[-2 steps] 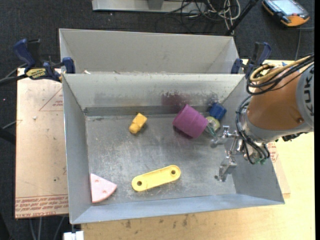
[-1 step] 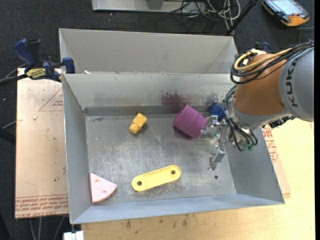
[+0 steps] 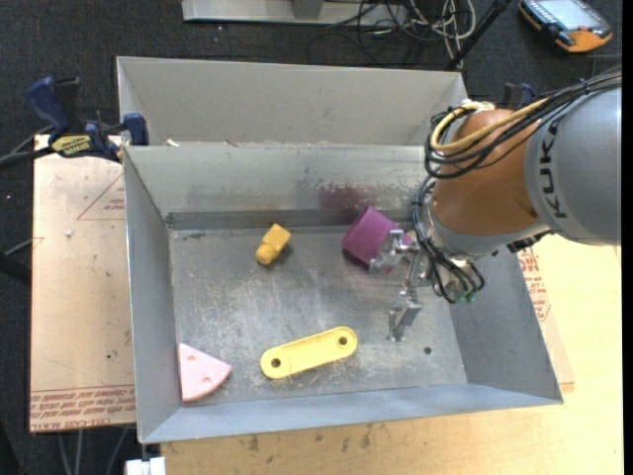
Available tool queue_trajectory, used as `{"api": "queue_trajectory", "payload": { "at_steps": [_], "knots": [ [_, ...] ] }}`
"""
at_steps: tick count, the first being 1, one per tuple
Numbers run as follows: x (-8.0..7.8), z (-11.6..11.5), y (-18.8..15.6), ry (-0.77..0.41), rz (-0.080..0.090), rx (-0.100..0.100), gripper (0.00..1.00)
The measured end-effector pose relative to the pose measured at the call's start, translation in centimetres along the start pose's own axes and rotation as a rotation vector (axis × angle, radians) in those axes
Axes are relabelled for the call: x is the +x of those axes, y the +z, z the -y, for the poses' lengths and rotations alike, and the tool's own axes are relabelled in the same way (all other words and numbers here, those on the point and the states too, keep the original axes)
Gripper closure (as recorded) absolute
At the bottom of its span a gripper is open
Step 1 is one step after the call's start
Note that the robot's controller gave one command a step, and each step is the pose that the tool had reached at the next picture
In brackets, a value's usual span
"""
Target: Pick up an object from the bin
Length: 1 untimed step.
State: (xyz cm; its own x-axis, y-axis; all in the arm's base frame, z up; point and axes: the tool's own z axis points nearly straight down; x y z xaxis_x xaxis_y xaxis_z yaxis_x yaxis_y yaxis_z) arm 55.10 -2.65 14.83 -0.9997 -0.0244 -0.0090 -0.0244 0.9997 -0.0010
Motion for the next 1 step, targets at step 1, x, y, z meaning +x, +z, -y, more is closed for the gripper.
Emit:
{"api": "queue_trajectory", "payload": {
  "at_steps": [1],
  "knots": [
    [1.15, -1.92, 4.69, -0.037, -0.001, -0.003, 0.00]
  ]
}}
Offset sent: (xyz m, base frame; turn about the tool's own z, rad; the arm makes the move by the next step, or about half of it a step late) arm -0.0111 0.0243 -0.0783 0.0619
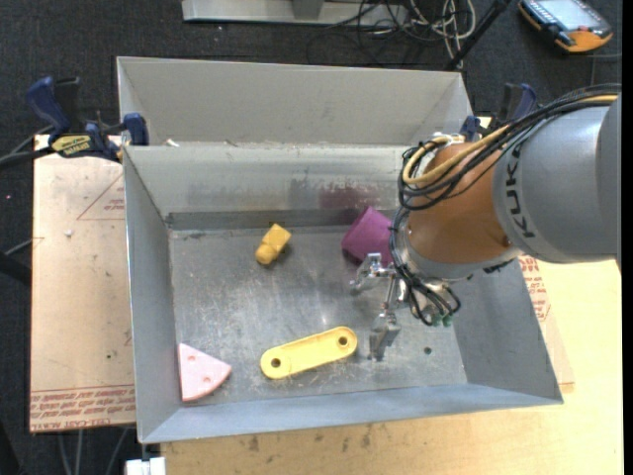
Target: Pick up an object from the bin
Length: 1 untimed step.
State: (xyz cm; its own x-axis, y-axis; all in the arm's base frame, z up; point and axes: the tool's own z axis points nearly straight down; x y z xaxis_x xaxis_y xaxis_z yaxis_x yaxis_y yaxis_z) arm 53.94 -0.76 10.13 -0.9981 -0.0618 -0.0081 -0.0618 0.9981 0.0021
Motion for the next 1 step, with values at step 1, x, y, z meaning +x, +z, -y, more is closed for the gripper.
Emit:
{"api": "queue_trajectory", "payload": {
  "at_steps": [1],
  "knots": [
    [-0.15, -0.28, 2.79, 0.081, -0.003, 0.002, 0.00]
  ]
}}
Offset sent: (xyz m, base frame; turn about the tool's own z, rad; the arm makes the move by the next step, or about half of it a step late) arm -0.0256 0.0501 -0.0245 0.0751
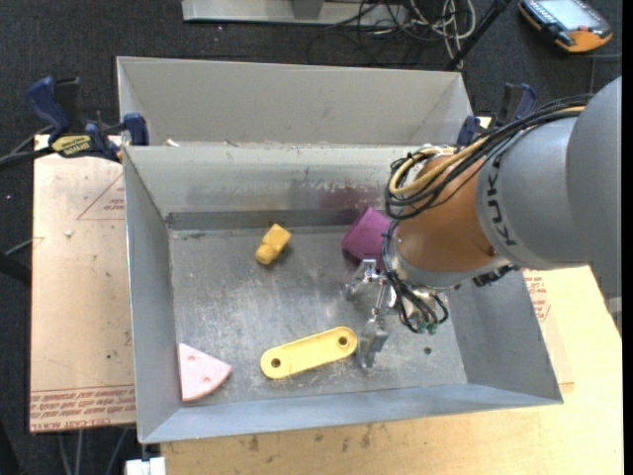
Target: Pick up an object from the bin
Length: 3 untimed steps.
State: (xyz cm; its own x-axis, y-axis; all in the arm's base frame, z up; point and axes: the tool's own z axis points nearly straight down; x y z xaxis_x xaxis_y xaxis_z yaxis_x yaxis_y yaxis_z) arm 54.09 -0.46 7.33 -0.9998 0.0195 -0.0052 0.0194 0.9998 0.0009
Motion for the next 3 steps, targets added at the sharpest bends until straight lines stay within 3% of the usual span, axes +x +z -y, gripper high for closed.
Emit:
{"api": "queue_trajectory", "payload": {
  "at_steps": [1, 2, 3],
  "knots": [
    [1.5, -2.9, -0.4, 0.008, 0.006, 0.003, 0.00],
    [2.5, -5.0, -0.2, 0.015, 0.011, -0.002, 1.00],
    [2.5, -5.0, -0.2, 0.015, 0.011, -0.002, 1.00]
  ]
}}
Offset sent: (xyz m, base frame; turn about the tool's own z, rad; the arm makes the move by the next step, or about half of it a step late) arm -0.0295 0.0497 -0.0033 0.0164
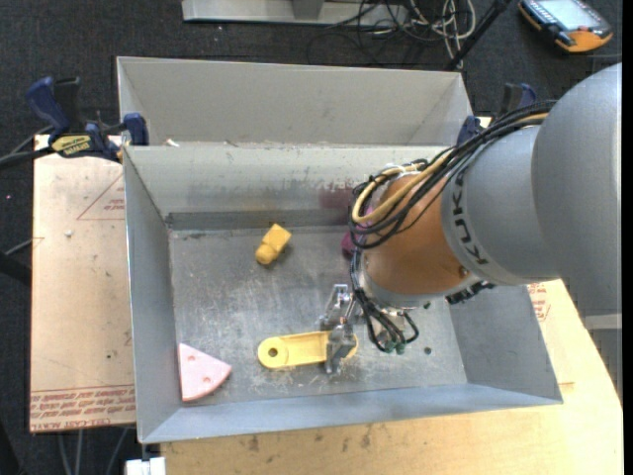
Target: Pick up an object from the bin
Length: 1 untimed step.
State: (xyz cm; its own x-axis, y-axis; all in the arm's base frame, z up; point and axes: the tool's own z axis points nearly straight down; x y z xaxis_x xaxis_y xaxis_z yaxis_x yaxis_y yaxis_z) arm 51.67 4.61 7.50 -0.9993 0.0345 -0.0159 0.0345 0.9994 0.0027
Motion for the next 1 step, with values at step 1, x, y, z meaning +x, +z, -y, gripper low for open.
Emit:
{"api": "queue_trajectory", "payload": {
  "at_steps": [1],
  "knots": [
    [-0.52, -1.14, -17.26, 0.011, -0.008, 0.001, 1.00]
  ]
}}
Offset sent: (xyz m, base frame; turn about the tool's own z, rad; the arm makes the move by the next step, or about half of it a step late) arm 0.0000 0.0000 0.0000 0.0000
